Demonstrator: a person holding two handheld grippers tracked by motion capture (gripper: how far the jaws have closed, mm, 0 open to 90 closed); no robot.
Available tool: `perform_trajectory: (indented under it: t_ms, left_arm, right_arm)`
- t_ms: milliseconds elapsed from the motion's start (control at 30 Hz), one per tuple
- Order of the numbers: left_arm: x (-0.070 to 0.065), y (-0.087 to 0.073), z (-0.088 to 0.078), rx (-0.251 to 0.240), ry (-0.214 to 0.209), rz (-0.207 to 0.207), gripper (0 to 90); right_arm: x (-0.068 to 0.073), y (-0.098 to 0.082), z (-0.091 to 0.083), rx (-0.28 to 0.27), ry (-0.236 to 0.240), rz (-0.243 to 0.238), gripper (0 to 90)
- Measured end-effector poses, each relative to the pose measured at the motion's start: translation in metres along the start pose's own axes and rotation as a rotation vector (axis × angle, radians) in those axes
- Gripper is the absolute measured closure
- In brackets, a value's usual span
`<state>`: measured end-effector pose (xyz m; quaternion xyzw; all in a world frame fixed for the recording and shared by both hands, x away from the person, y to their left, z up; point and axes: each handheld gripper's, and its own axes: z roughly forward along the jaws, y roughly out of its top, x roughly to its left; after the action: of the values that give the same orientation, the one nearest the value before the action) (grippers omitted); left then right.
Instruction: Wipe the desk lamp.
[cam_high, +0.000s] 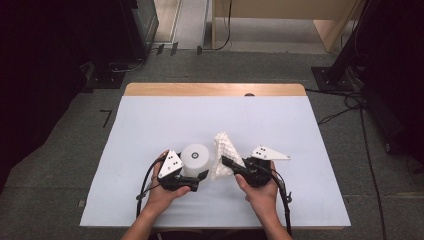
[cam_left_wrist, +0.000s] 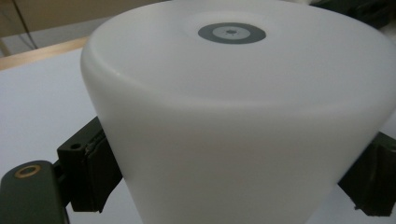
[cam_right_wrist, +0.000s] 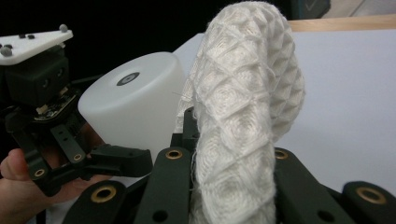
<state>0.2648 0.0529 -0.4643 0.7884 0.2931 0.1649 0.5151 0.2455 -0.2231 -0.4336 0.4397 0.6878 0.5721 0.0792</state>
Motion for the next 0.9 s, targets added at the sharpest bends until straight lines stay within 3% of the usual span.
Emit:
perform_trajectory:
  t_ms: [133, 300, 533, 667, 733, 900]
  left_arm:
    - [0.005, -0.006, 0.002, 0.025, 0.014, -0.003, 8.4]
    - [-0.002, -0.010, 0.000, 0.029, 0.053, 0.017, 8.0]
    - [-0.019, -0.013, -0.002, 0.006, 0.201, -0.023, 4.7]
    - [-0.029, -0.011, 0.004, 0.016, 0.287, -0.073, 2.2]
    - [-0.033, -0.011, 0.006, 0.016, 0.327, -0.067, 2.5]
    - [-0.036, -0.011, 0.010, 0.031, 0.340, -0.079, 7.1]
  right_arm:
    - [-0.011, -0.003, 0.000, 0.015, -0.028, 0.023, 79.1]
    - [-0.016, -0.006, 0.002, 0.024, -0.036, 0.036, 79.1]
    - [-0.017, -0.007, 0.002, 0.023, -0.041, 0.034, 79.1]
    - [-0.017, -0.007, 0.002, 0.023, -0.043, 0.031, 79.1]
    - [-0.017, -0.008, 0.003, 0.025, -0.044, 0.029, 79.1]
    - [-0.016, -0.009, 0.005, 0.034, -0.046, 0.025, 79.0]
